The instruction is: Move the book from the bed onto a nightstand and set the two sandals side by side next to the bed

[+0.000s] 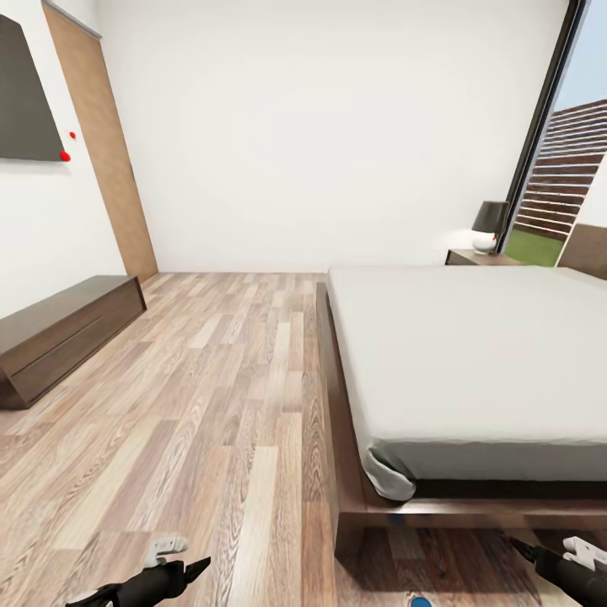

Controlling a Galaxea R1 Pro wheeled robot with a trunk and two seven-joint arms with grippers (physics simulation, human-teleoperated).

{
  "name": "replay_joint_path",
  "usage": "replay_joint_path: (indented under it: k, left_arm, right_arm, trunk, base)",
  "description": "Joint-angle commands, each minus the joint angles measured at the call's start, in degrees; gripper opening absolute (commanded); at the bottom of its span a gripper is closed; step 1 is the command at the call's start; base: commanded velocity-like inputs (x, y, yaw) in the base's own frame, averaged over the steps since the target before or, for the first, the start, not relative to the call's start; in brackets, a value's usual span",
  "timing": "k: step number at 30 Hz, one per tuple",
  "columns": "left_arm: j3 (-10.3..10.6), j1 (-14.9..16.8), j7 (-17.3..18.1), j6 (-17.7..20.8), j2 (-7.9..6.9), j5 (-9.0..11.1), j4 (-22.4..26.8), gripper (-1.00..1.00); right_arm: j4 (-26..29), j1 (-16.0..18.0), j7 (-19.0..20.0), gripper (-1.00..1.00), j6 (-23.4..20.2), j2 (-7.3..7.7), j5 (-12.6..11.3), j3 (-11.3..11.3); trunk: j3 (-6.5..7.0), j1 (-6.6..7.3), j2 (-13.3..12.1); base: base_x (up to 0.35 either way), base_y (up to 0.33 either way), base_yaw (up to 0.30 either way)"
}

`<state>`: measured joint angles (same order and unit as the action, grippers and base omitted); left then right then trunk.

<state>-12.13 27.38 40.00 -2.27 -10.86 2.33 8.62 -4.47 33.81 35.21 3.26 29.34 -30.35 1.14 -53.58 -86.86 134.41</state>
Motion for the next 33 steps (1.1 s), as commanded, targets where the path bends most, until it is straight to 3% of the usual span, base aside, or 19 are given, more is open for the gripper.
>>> replay_joint_path:
  k: [1,12,33]
  left_arm:
    - [0.1,0.0,0.2,-0.2,0.00,0.2,-0.1,1.00]
    - [0.1,0.0,0.2,-0.2,-0.04,0.2,-0.1,1.00]
    - [0.1,0.0,0.2,-0.2,-0.04,0.2,0.0,1.00]
  right_arm:
    - [-0.3,0.1,0.3,1.00,0.3,0.02,0.0,0.1]
    - [-0.3,0.1,0.3,1.00,0.3,-0.95,0.0,0.1]
    - [-0.3,0.1,0.3,1.00,0.3,-1.11,0.0,0.1]
  trunk:
    - [0.13,0.24,-0.4]
    - [2.10,2.65,-4.8]
    - [5.87,7.26,-13.2]
  base:
    - [0.000,0.000,0.000]
    - [0.000,0.000,0.000]
    - [0.000,0.000,0.000]
